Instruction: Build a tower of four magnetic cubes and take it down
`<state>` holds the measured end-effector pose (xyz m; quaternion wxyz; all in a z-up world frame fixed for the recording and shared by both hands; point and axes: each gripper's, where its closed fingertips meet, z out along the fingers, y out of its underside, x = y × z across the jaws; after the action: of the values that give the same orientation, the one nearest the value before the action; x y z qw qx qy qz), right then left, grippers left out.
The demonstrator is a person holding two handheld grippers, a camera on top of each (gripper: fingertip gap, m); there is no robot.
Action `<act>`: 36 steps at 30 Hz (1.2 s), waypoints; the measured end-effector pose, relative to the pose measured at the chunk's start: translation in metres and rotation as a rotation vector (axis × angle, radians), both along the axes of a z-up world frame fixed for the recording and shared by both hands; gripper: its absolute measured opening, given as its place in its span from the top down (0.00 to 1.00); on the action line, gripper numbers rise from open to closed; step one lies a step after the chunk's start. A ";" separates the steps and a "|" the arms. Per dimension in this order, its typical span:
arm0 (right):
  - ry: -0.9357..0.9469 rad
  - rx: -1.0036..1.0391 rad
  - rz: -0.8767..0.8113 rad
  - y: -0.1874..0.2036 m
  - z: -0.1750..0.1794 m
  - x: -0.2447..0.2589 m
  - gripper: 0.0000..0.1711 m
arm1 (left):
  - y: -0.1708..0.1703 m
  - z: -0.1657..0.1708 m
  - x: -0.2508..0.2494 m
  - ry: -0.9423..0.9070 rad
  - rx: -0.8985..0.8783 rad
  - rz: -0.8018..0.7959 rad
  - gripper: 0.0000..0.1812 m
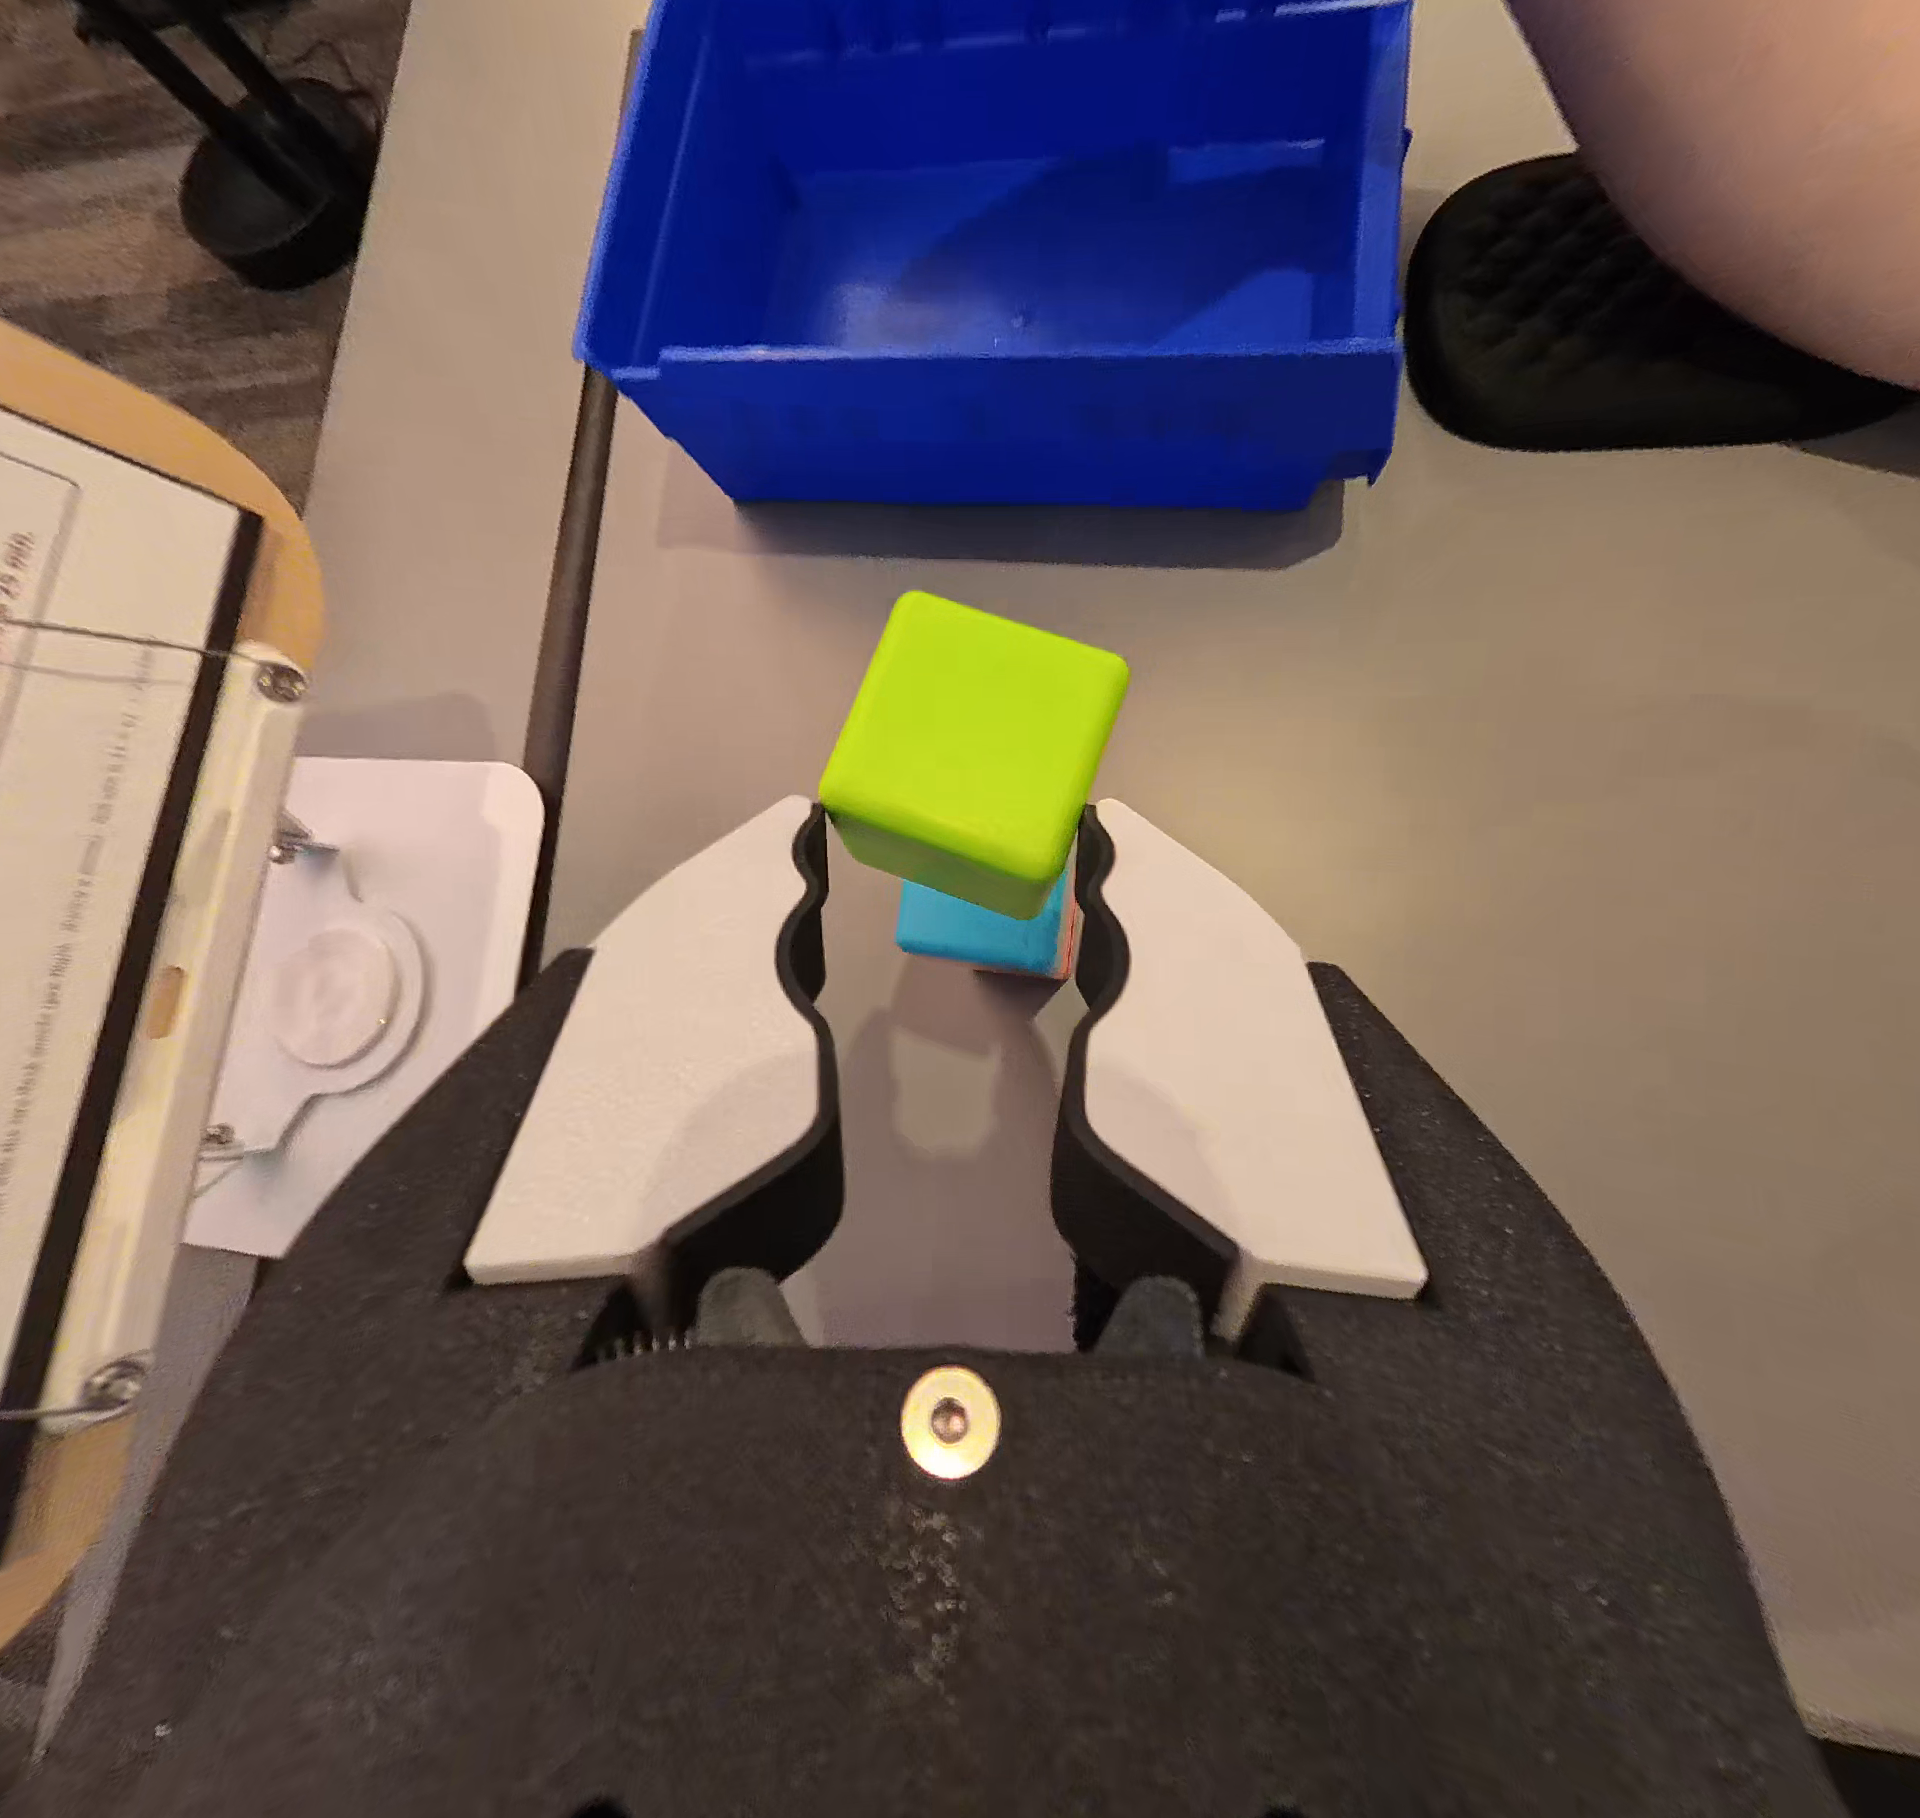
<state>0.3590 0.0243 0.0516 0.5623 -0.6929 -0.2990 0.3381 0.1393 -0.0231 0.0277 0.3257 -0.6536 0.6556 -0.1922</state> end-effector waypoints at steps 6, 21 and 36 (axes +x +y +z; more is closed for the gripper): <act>-0.001 -0.004 -0.002 0.002 -0.001 0.001 0.63 | 0.005 -0.017 -0.006 -0.007 -0.040 0.038 0.75; -0.039 -0.034 -0.001 0.006 -0.011 0.000 0.63 | 0.004 -0.032 -0.004 -0.029 -0.075 0.159 0.75; -0.060 0.012 0.023 0.000 0.003 -0.019 0.62 | -0.012 0.016 -0.031 -0.389 0.045 0.303 0.59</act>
<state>0.3402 0.0238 0.0547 0.5533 -0.6959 -0.3258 0.3217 0.1087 -0.0352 0.0440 0.4853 -0.6877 0.4793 -0.2487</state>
